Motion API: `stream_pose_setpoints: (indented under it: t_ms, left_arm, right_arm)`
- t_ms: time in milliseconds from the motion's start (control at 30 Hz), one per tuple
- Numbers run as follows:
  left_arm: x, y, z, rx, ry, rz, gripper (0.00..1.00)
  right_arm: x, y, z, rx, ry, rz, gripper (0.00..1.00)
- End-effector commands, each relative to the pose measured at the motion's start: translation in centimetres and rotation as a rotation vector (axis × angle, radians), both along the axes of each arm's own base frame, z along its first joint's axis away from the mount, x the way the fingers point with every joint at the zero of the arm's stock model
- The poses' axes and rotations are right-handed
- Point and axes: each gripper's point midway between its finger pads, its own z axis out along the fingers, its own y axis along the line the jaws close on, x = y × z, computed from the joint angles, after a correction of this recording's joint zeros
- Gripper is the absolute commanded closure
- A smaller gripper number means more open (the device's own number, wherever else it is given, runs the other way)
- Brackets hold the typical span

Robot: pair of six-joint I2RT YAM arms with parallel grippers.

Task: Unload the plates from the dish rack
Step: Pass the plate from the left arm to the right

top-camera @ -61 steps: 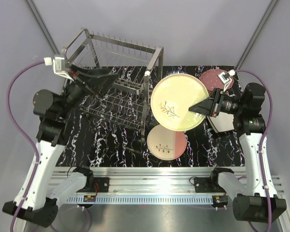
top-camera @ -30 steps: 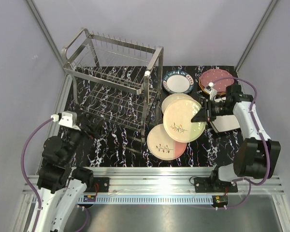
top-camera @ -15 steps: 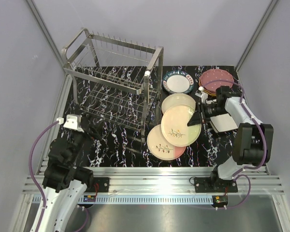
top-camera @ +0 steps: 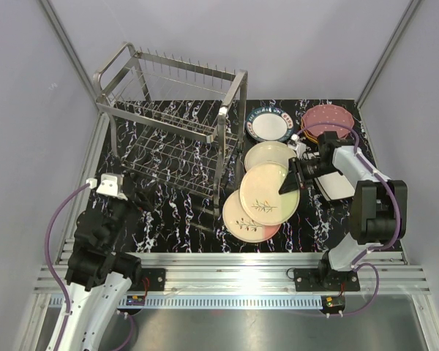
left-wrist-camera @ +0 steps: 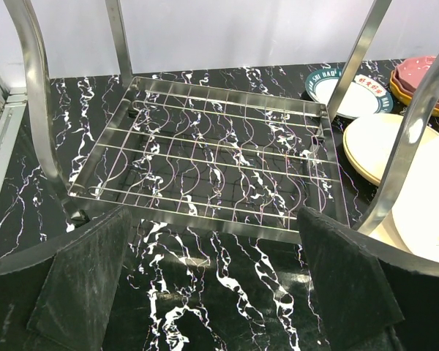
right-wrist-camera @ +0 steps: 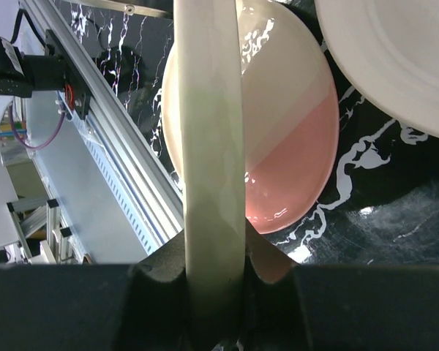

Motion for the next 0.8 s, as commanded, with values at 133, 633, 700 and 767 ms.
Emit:
stream_pose_setpoints:
  t_ms: [133,633,700,767]
  left_arm:
    - [0.2,0.5,1.4,-0.007,-0.063,0.026,0.01]
    - [0.1,0.6,1.4,-0.006,-0.063,0.03,0.01]
    - [0.1,0.6,1.4,-0.006,-0.064,0.033,0.01]
    - [0.1,0.7,1.4,-0.007,-0.066,0.036,0.01]
  right_arm:
    - [-0.3,2.1,1.4,0.075,-0.026,0.064,0.97]
    - [-0.8,3.4,0.0,0.044,0.016,0.13,0.97]
    - [-0.9,3.7,-0.1,0.042,0.018,0.143,0.96]
    - [-1.0,3.7,-0.2,0.041,0.026,0.148,0.96]
